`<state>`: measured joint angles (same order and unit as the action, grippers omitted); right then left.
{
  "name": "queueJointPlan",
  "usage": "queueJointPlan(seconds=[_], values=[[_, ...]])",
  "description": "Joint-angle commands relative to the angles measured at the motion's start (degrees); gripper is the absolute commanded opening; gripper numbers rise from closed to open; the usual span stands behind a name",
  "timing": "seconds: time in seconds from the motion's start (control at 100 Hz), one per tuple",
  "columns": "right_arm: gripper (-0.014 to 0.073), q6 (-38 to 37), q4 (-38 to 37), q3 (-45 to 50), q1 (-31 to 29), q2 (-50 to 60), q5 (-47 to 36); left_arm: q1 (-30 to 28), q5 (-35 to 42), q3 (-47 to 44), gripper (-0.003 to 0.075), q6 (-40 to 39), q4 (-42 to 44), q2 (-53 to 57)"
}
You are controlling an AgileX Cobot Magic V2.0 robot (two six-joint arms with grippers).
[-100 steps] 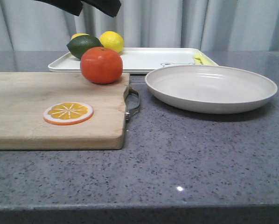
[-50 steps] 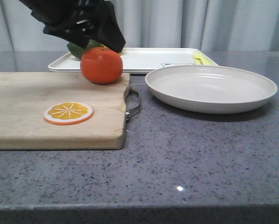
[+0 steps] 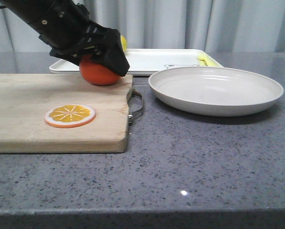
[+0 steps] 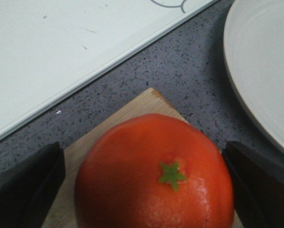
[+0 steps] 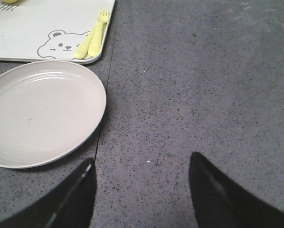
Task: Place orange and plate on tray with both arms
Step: 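Lower the left gripper onto the orange on the cutting board, then close the left gripper on the orange and lift it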
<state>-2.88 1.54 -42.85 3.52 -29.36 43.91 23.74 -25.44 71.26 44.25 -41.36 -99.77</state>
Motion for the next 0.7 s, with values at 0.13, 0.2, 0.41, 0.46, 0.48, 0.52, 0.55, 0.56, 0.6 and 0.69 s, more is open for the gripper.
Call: queueJointPlan(seconds=[0.13, 0.2, 0.41, 0.46, 0.48, 0.52, 0.55, 0.56, 0.6, 0.69], values=[[0.0444, 0.44, -1.13, -2.01, 0.02, -0.68, -4.01, 0.06, 1.63, 1.94, 0.0508, 0.23, -1.66, 2.52], [0.0444, 0.44, -1.20, -2.01, 0.02, -0.68, -4.01, 0.06, 1.51, 1.94, 0.0417, 0.23, -1.66, 2.52], [0.0444, 0.44, -3.51, -2.01, 0.02, -0.68, -4.06, 0.06, 1.05, 1.94, 0.0234, 0.23, -1.66, 2.52], [0.0444, 0.44, -3.70, -2.01, 0.02, -0.68, -4.06, 0.06, 1.01, 1.94, 0.0227, 0.23, -1.66, 2.65], [0.0444, 0.44, -3.70, -2.01, 0.02, -0.68, -4.06, 0.06, 1.01, 1.94, 0.0229, 0.23, -1.66, 2.74], [0.0444, 0.44, -3.70, -2.01, 0.02, -0.68, -4.06, 0.06, 1.01, 1.94, 0.0229, 0.23, -1.66, 2.98], [0.0444, 0.44, -3.70, -2.01, 0.02, -0.68, -4.06, 0.06, 0.90, 1.94, 0.0229, 0.23, -1.66, 3.23], [0.0444, 0.44, -3.70, -2.01, 0.02, -0.68, -4.06, 0.06, 0.90, 1.94, 0.0229, 0.23, -1.66, 3.36], [0.0444, 0.44, -3.70, -2.01, 0.02, -0.68, -4.06, 0.06, 0.30, 1.94, 0.0229, 0.23, -1.66, 3.66], [0.0444, 0.44, -3.70, -2.01, 0.02, -0.68, -4.06, 0.20, -1.37, 2.81, 0.0229, 0.23, -1.66, 4.46]])
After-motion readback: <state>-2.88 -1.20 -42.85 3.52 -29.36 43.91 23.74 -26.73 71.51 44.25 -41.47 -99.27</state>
